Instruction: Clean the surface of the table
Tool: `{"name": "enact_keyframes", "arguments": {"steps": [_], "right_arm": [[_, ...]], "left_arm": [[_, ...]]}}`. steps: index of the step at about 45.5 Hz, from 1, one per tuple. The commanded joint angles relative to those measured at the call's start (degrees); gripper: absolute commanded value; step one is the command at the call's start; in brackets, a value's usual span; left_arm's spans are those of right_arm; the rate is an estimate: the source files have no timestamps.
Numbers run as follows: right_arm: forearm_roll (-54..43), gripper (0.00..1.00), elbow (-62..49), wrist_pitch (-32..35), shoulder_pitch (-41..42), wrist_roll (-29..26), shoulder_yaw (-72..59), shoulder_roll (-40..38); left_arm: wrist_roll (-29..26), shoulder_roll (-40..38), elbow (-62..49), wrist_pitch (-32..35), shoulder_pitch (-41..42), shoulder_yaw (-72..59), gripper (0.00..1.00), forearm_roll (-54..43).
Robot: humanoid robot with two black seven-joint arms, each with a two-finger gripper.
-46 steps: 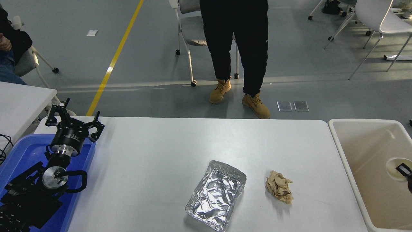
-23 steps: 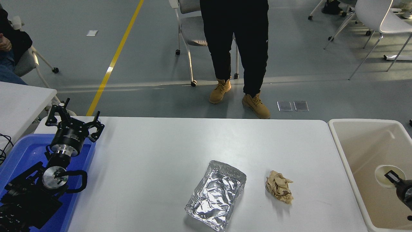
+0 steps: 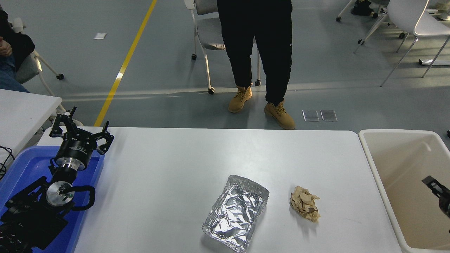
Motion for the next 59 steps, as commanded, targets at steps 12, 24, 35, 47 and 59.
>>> {"name": "enact_keyframes", "arguments": {"steps": [12, 24, 35, 47, 59], "right_arm": [[0.1, 0.97, 0.9, 0.7, 12.6, 0.0, 17.4, -7.5], [0.1, 0.97, 1.0, 0.7, 18.1, 0.0, 31.0, -8.0], [0.9, 0.97, 3.7, 2.2, 21.9, 0.0, 38.8, -9.1], [19.7, 0.98, 15.6, 4.6, 24.8, -0.1, 38.8, -15.6], [24.0, 0.98, 18.9, 4.6, 25.3, -0.1, 45.6, -14.4]], "left_arm": [[0.0, 0.0, 0.0, 0.0, 0.0, 0.0, 1.0, 0.0], [0.0, 0.0, 0.0, 0.0, 0.0, 0.0, 1.0, 0.0], [0.0, 0.0, 0.0, 0.0, 0.0, 0.0, 1.0, 0.0], [0.0, 0.0, 0.0, 0.0, 0.0, 0.0, 1.0, 0.0], [0.0, 0.0, 0.0, 0.0, 0.0, 0.0, 1.0, 0.0]]}}
